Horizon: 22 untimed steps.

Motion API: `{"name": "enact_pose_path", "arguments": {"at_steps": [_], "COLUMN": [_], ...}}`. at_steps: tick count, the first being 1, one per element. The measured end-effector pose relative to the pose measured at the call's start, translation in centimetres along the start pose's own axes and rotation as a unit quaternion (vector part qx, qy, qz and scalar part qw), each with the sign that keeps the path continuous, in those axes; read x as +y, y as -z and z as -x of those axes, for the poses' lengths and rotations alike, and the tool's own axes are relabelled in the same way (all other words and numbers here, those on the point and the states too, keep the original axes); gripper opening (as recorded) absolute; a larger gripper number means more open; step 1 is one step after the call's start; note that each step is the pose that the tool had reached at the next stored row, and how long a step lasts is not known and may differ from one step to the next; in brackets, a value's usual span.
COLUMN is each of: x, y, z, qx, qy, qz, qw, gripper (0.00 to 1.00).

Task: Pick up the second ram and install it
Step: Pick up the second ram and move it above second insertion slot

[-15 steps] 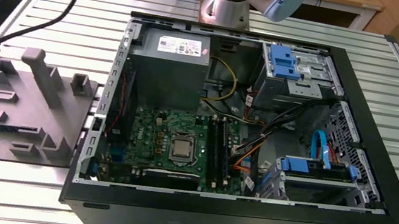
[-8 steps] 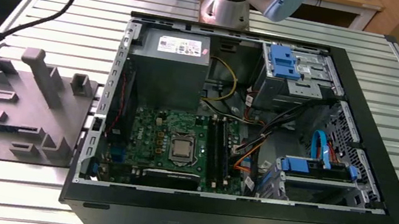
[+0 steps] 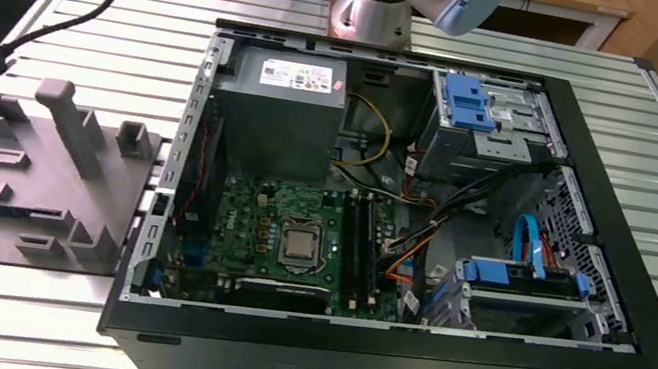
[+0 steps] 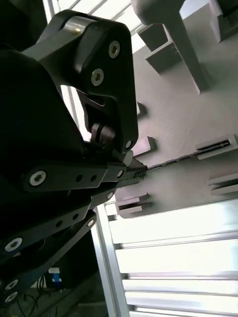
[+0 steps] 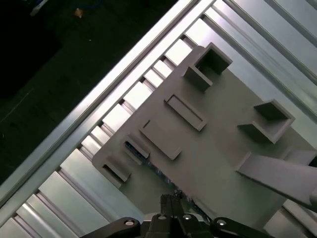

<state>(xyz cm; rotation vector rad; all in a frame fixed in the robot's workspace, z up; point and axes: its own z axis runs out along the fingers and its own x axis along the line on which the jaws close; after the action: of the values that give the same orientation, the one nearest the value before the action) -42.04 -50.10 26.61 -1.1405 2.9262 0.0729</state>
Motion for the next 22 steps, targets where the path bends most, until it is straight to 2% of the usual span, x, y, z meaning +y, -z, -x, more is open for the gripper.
{"name": "enact_pose_path", "arguments": {"at_steps": [3, 6, 8, 11, 14, 17, 20, 22], "x": [0.0, 0.0, 0.0, 0.0, -0.01, -0.01, -0.01, -0.01], "y": [-0.03, -0.07, -0.09, -0.12, -0.15, -0.19, -0.24, -0.27], "z": [0.0, 0.0, 0.0, 0.0, 0.0, 0.0, 0.0, 0.0], "qx": [0.0012, 0.0023, 0.0031, 0.0043, 0.0055, 0.0067, 0.0078, 0.0086], "qy": [0.028, 0.054, 0.072, 0.1, 0.127, 0.154, 0.181, 0.199], "qz": [0.0005, 0.0009, 0.0012, 0.0017, 0.0022, 0.0026, 0.0031, 0.0034], "qw": [0.9996, 0.9985, 0.9974, 0.995, 0.9919, 0.988, 0.9835, 0.9799], "gripper": [0.1, 0.1, 0.1, 0.1, 0.1, 0.1, 0.1, 0.1]}}
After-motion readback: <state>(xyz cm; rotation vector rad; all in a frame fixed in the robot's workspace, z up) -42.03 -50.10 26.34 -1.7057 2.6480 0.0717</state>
